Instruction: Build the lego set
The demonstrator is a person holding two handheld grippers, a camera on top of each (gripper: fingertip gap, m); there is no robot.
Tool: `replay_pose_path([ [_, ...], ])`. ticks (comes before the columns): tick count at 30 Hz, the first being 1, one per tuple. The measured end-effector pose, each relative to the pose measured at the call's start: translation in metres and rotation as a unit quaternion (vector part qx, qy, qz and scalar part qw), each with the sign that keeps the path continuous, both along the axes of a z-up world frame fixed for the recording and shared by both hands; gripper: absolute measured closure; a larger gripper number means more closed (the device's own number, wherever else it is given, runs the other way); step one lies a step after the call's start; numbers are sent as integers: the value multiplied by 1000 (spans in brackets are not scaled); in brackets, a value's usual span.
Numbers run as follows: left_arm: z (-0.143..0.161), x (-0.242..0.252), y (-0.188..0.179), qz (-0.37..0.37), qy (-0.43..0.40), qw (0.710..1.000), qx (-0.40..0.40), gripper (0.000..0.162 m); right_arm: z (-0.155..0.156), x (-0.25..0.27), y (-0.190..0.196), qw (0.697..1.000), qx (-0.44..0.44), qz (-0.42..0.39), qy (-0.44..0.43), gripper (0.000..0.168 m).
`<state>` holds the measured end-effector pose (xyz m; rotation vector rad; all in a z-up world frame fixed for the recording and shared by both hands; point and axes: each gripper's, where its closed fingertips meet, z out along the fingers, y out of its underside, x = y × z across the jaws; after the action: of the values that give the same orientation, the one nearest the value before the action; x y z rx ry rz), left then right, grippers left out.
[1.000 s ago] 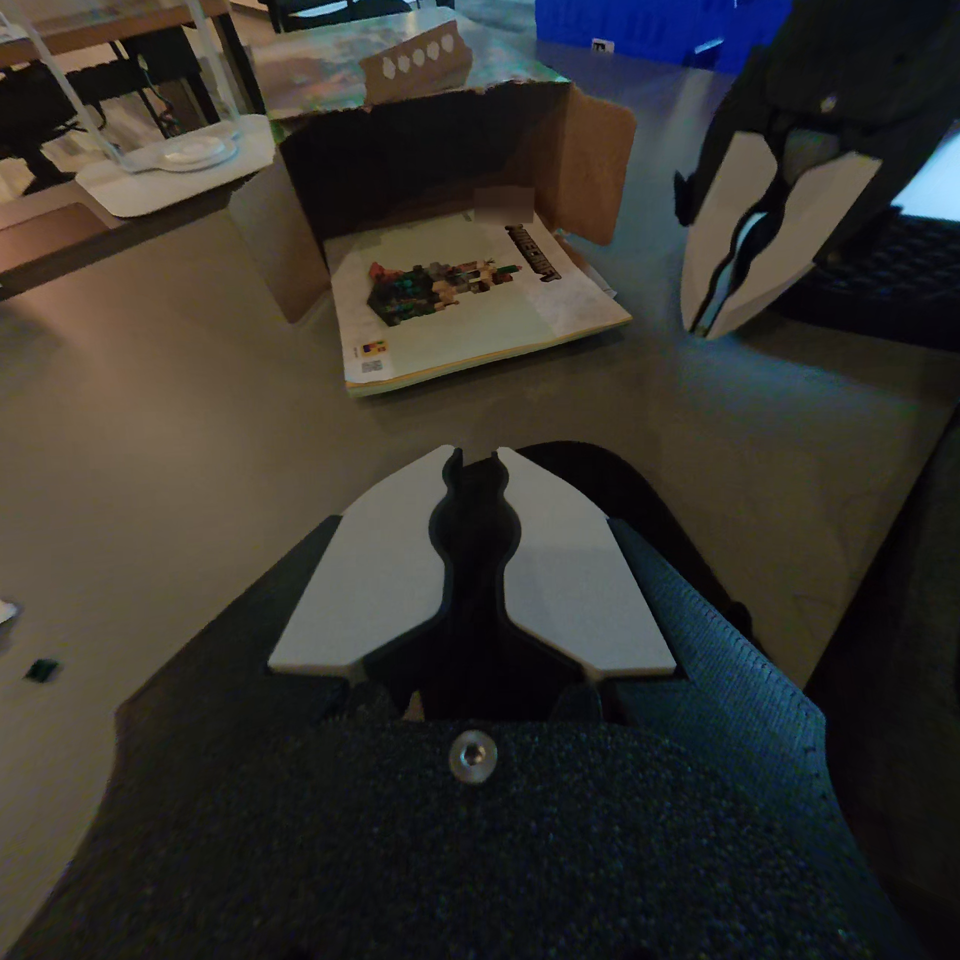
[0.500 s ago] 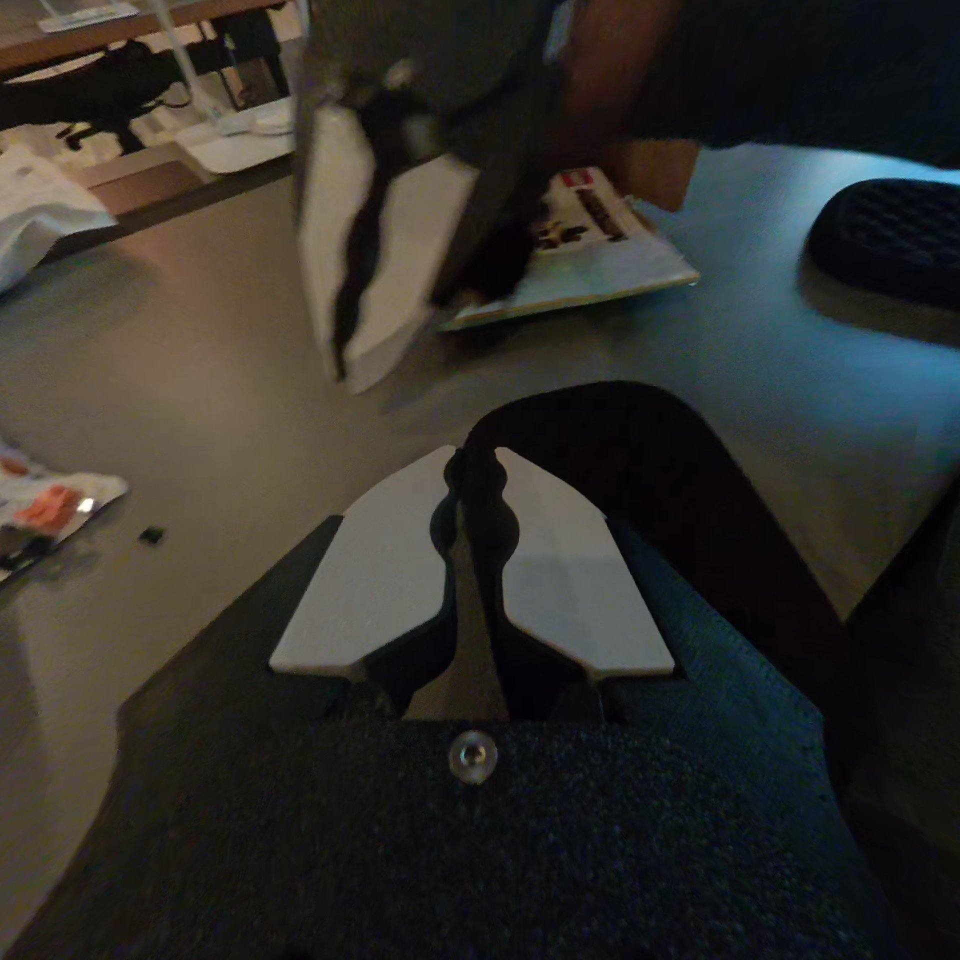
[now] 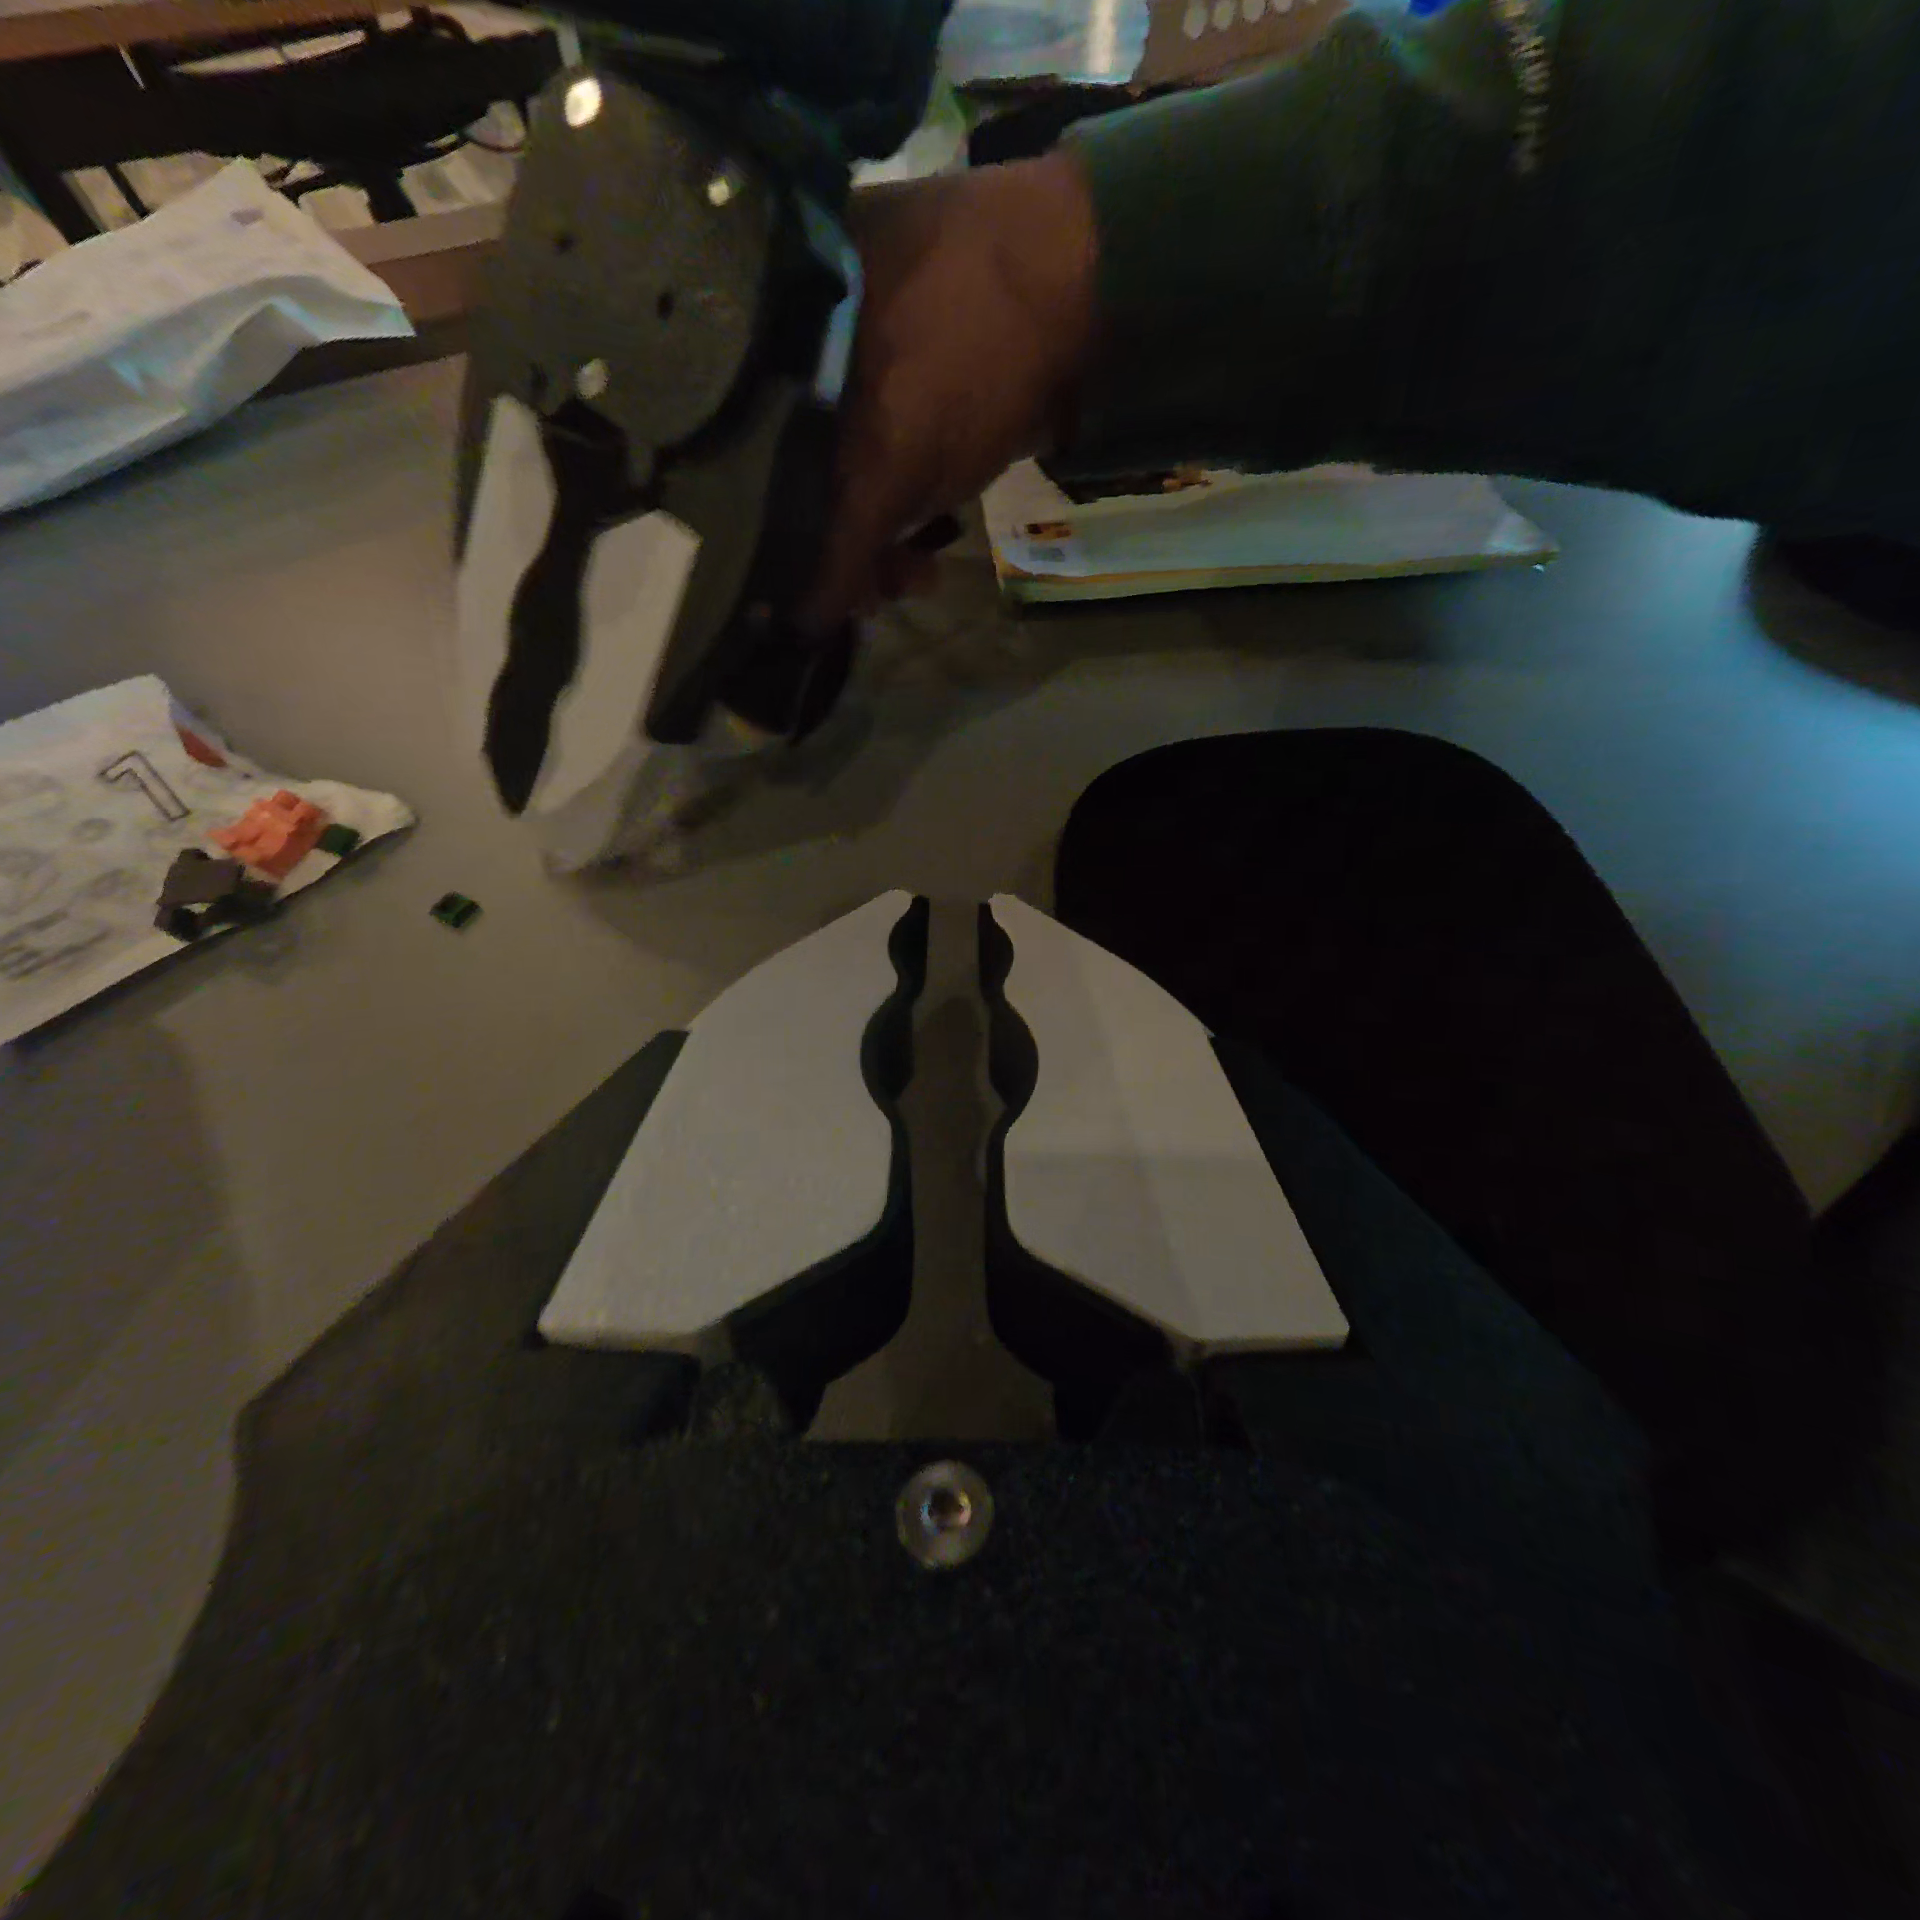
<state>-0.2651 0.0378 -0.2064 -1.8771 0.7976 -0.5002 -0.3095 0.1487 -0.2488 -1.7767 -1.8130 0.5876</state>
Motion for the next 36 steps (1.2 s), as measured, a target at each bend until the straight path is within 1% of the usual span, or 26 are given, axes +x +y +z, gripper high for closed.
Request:
replay_pose_path([
  [1,-1,-1,1,1,-2,1000,-2,153,2,4,-2,1000,-3,-4,5,141],
  [6,-6,-3,8,16,1,1000,-11,154,31,34,-25,998,4,-19,66,135],
  [10,-11,-8,25,37,34,999,-14,154,57,68,-51,992,26,-24,123,135],
  [13,-17,-14,43,48,67,996,-19,153,72,92,-69,989,33,-36,137,135],
  [16,-28,-19,65,45,92,994,-40,148,94,113,-87,985,53,-42,161,136],
  [17,-33,-21,72,42,97,993,-56,144,100,121,-92,984,56,-46,166,136],
  [19,-38,-22,85,39,100,992,-72,141,108,138,-100,981,65,-58,173,137],
  [22,-43,-20,100,33,104,990,-89,139,108,165,-108,978,67,-81,181,140],
  [25,-47,-17,110,21,127,988,-90,138,99,194,-112,976,60,-109,176,141],
  [29,-49,-15,113,7,153,982,-106,139,90,225,-113,972,47,-145,182,143],
  [30,-49,-15,113,4,155,982,-111,141,89,231,-114,970,45,-151,186,143],
  [33,-50,-18,112,6,159,980,-121,155,90,244,-113,964,42,-169,202,144],
  [36,-50,-21,112,8,157,980,-125,156,90,252,-111,959,38,-180,215,144],
])
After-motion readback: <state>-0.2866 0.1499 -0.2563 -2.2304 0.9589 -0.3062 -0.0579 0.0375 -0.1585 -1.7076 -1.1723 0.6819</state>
